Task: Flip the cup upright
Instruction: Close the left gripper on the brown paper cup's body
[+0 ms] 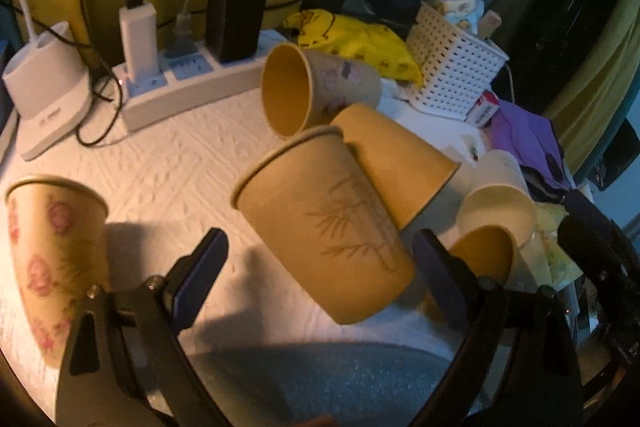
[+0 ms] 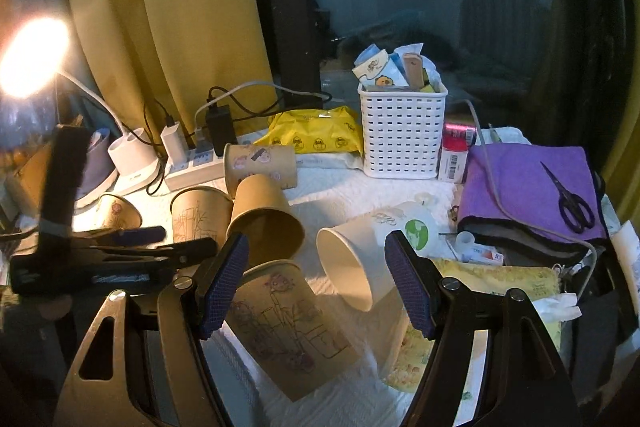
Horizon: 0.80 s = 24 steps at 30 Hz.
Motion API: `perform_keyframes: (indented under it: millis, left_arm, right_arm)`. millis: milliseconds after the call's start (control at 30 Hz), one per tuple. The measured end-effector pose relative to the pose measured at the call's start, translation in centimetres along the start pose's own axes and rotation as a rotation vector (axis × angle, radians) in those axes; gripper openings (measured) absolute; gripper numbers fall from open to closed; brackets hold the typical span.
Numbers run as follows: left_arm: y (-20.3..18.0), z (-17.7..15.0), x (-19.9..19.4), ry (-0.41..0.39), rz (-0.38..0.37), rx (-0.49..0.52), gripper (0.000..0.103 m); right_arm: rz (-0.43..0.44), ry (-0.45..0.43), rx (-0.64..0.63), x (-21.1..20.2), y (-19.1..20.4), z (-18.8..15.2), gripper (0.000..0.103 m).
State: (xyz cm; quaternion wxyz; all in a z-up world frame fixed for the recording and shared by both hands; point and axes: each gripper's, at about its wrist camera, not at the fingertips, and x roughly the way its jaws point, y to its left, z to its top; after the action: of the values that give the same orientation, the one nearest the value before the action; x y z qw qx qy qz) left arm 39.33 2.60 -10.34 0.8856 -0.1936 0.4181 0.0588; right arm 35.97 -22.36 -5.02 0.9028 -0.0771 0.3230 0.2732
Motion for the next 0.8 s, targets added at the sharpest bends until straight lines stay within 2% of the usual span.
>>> perform_keyframes:
  millis: [100, 233, 367, 433, 800]
  left_arm:
    - [-0.1, 0.0, 0.5, 0.013, 0.019, 0.014, 0.094]
    - [0.5, -0.3, 1.6, 0.063, -0.009, -0.012, 0.094]
    - [0.6, -0.1, 1.6, 0.033, -0.012, -0.01, 0.069]
    - [0.7, -0.1, 1.6, 0.035, -0.02, -0.008, 0.066]
    - [0.8, -1.2, -2.1, -0.003, -0.077, 0.026, 0.064]
  right_arm:
    - [0.004, -0.003, 0.014, 0.1, -0.3, -0.1, 0.074]
    - [0.011, -0.008, 0.025, 0.1, -0.4, -0.1, 0.074]
    - [0.015, 0.016, 0.022, 0.6, -0.2, -0.3, 0.074]
    - [0.014, 0.02, 0.016, 0.5, 0.0, -0.3, 0.074]
    - [-0.004, 0.005, 0.023, -1.9, 1.3, -0.2, 0.074]
